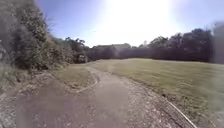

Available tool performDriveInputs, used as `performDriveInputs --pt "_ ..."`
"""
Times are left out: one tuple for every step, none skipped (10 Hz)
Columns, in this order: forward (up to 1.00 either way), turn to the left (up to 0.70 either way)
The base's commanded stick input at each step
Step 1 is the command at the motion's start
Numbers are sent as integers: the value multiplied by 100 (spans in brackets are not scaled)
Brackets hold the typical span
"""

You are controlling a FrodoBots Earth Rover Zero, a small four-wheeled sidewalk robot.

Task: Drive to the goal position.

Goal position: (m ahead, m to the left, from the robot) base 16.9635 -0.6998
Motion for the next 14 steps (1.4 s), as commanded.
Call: performDriveInputs --pt "30 0" --pt "30 0" --pt "30 0" --pt "30 0" --pt "30 0" --pt "30 0" --pt "30 0" --pt "30 0" --pt "30 0" --pt "30 0" --pt "30 0" --pt "30 0" --pt "30 60" --pt "30 60"
